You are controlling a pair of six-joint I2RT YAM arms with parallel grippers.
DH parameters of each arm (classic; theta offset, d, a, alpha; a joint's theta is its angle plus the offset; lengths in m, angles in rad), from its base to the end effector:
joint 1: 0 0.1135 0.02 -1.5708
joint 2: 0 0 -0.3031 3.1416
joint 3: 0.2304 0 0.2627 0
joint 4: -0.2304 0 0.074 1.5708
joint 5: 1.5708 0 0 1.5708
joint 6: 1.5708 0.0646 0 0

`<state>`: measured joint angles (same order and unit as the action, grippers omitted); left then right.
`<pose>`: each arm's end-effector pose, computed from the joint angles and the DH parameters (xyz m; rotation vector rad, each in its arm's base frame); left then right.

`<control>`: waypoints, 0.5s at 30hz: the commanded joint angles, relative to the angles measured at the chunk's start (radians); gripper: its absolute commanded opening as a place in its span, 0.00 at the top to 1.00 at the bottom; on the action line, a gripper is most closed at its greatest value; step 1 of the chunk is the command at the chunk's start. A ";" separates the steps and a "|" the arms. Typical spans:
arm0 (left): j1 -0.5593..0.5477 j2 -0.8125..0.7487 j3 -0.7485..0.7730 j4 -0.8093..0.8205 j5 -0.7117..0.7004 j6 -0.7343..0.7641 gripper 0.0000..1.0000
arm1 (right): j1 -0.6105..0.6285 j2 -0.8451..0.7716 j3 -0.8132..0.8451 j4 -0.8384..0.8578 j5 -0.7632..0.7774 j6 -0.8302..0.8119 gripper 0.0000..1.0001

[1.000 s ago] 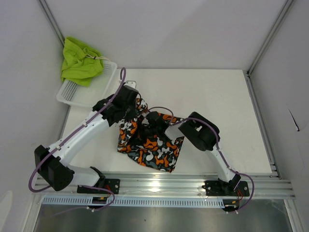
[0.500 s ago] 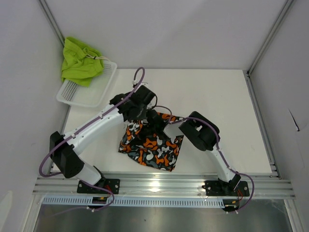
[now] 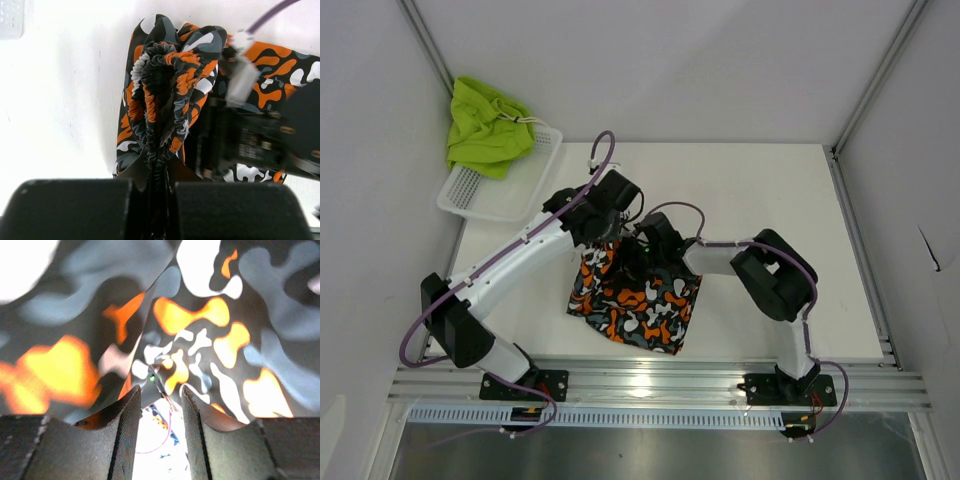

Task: Fold and stack the shorts
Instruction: Fold the shorts

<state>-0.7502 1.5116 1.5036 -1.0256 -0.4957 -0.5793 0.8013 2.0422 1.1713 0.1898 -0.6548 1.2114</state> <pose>0.2589 -0.1993 0.3616 0.0387 2.4285 0.0712 0.2957 0.3618 0.1477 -0.1191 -2.6713 -1.5427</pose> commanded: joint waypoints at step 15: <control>-0.038 -0.037 -0.094 0.099 -0.004 -0.096 1.00 | -0.186 -0.628 -0.275 -0.638 0.524 -0.415 0.37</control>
<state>-0.7658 1.5093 1.4132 -0.9707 -0.4942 -0.6262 0.6472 1.5036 0.9398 -0.2806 -0.3103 0.8932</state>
